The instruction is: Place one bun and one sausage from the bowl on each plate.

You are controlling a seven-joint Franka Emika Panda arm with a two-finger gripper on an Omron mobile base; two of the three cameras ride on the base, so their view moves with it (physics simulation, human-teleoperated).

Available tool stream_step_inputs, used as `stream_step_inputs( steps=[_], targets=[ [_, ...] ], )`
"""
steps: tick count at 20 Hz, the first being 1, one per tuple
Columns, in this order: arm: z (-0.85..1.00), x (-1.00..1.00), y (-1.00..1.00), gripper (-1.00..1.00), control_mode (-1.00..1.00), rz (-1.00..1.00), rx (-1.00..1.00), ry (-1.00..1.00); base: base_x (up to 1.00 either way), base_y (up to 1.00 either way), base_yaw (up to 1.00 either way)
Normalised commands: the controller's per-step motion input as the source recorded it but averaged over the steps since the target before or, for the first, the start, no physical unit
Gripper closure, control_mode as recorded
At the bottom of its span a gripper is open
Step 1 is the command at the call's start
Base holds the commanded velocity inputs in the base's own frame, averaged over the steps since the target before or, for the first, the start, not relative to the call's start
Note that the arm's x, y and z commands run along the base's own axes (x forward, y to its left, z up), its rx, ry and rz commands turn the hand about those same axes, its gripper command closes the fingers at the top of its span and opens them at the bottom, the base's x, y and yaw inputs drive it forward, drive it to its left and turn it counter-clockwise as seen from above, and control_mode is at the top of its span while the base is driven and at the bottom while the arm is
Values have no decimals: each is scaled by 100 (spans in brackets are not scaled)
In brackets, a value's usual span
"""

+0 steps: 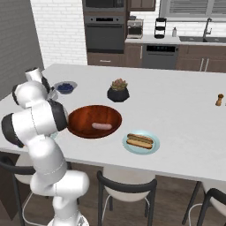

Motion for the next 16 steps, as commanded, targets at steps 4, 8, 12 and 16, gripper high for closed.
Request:
stream_step_inputs(
  steps=[4,8,12,16],
  targets=[
    [35,-8,-72,-100,-100,-29,15,-7,0,0,0],
    [18,0,-71,-100,-100,-31,13,-5,0,0,0],
    [9,0,-69,-100,-100,-36,14,-3,0,0,0],
    [0,0,-62,-100,-100,-40,16,0,0,0,0]
  ],
)
